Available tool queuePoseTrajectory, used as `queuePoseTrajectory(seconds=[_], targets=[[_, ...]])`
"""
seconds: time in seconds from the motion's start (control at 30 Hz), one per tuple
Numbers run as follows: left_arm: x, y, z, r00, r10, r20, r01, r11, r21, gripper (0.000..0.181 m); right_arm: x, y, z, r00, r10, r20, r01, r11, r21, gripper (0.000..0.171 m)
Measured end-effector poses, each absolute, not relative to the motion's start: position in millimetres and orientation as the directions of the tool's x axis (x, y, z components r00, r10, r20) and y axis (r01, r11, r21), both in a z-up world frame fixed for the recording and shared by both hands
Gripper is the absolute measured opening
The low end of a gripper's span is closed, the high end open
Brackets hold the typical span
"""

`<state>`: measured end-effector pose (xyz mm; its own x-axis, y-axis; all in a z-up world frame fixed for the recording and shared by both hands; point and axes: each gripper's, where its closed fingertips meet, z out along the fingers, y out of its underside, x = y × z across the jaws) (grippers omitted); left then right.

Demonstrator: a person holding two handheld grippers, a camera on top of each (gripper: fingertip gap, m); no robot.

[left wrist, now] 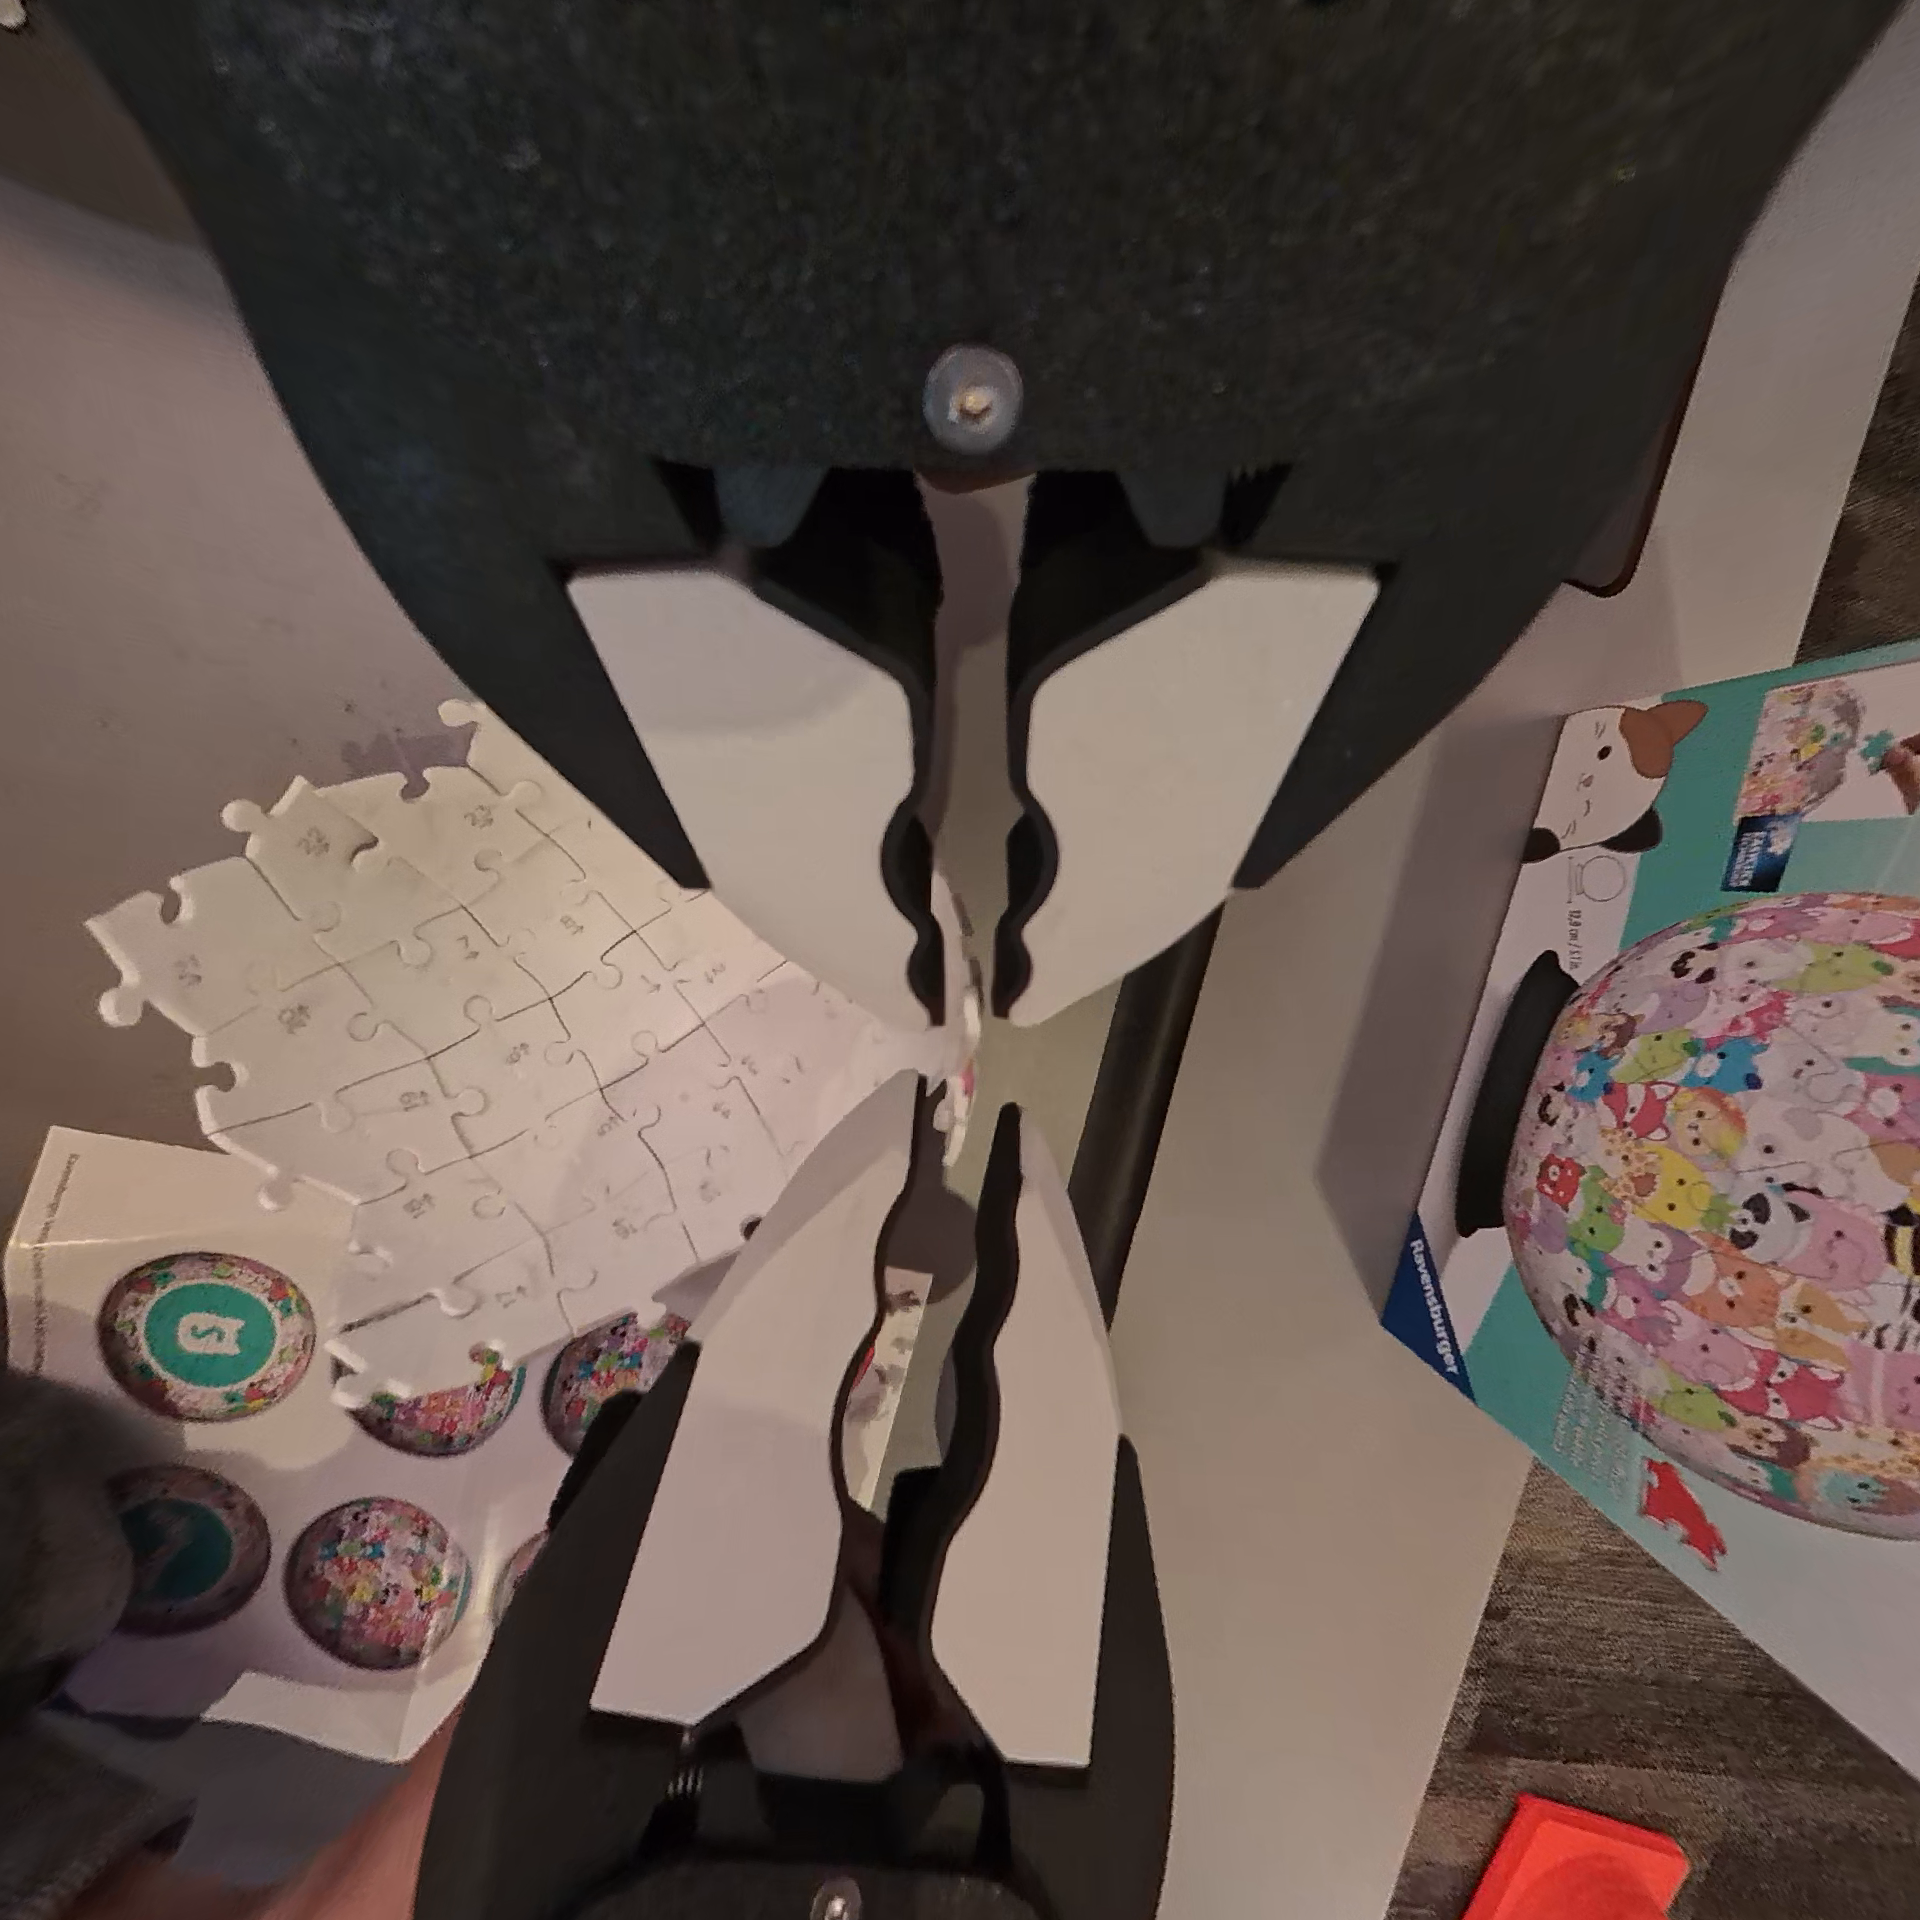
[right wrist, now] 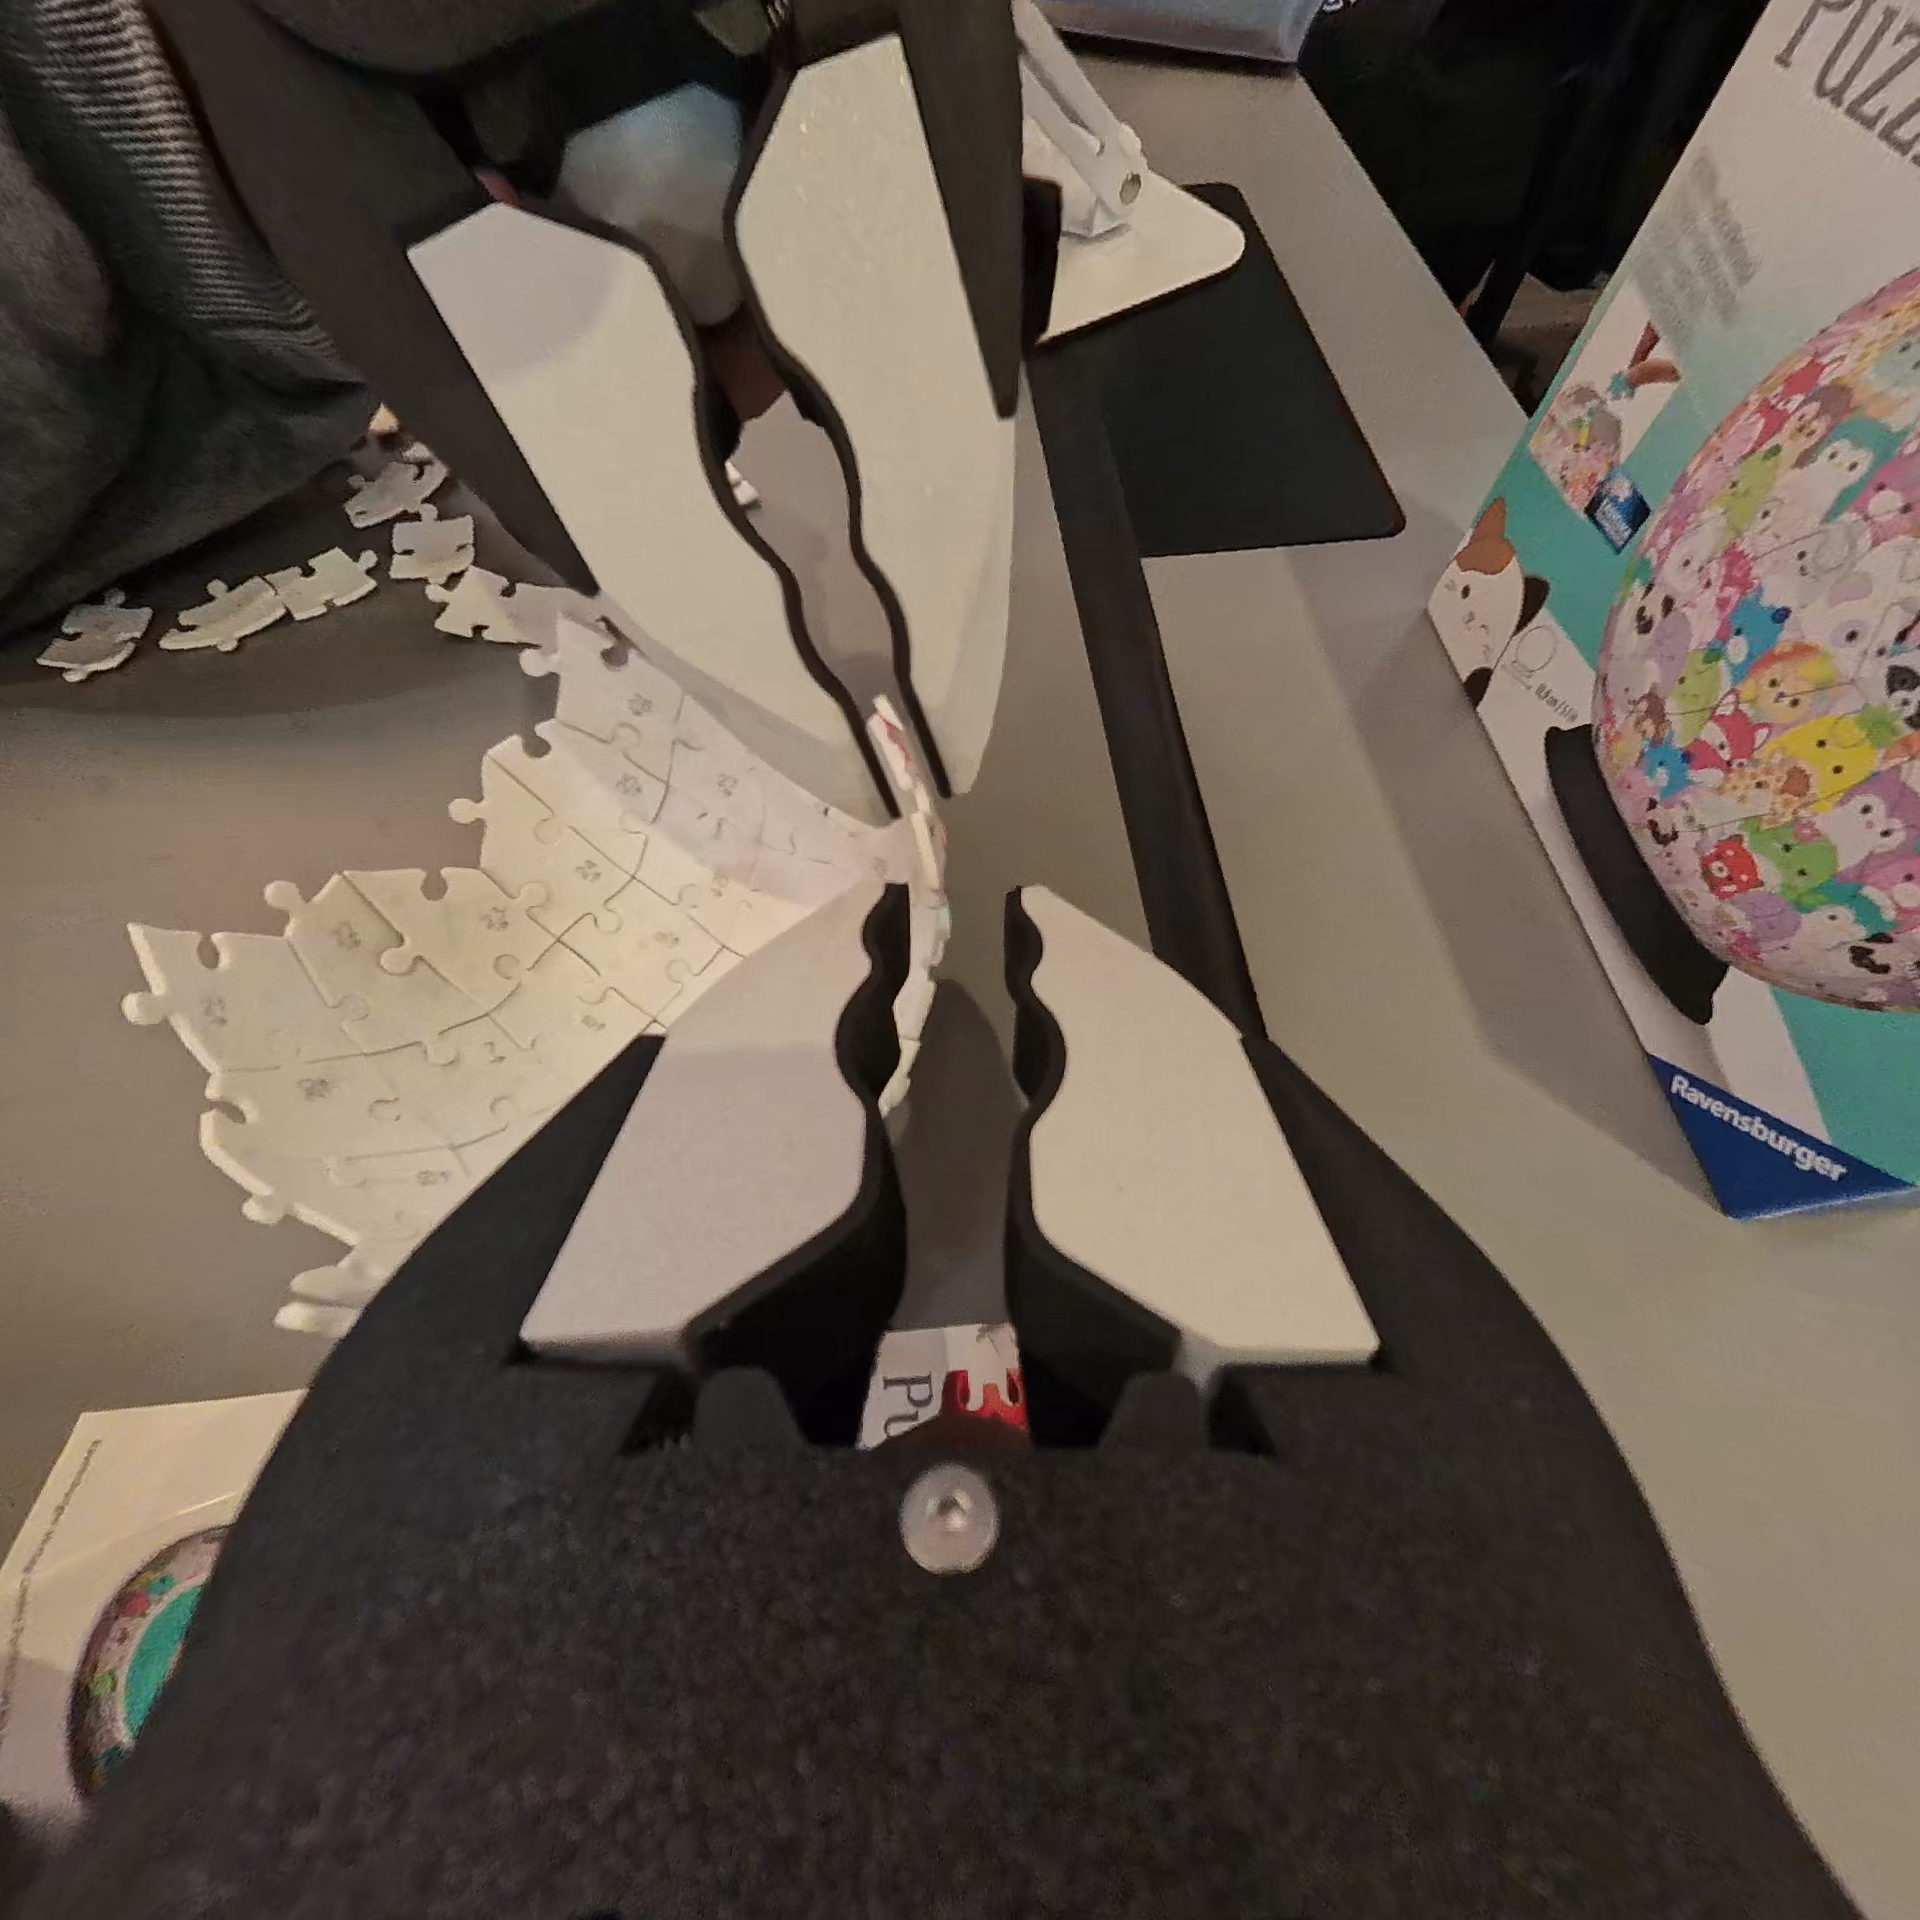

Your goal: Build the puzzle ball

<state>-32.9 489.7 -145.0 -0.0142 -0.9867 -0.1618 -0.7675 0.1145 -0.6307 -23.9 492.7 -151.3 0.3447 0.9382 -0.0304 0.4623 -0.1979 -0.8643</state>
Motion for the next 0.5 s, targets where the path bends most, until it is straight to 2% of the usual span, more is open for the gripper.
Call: queuePoseTrajectory(seconds=[0.1, 0.4, 0.5], targets=[[-31.7, 491.0, -148.9, -0.013, -0.982, -0.186, -0.779, 0.126, -0.614, 0.002, -25.7, 490.7, -153.5, 0.333, 0.942, -0.038, 0.467, -0.199, -0.862, 0.017], [-35.4, 490.2, -150.6, -0.011, -0.988, -0.152, -0.789, 0.102, -0.606, 0.002, -19.4, 490.1, -150.8, 0.342, 0.939, -0.044, 0.451, -0.205, -0.869, 0.017], [-36.7, 489.3, -154.0, -0.013, -0.991, -0.134, -0.797, 0.091, -0.598, 0.002, -13.6, 491.7, -145.0, 0.362, 0.931, -0.047, 0.427, -0.211, -0.88, 0.022]])
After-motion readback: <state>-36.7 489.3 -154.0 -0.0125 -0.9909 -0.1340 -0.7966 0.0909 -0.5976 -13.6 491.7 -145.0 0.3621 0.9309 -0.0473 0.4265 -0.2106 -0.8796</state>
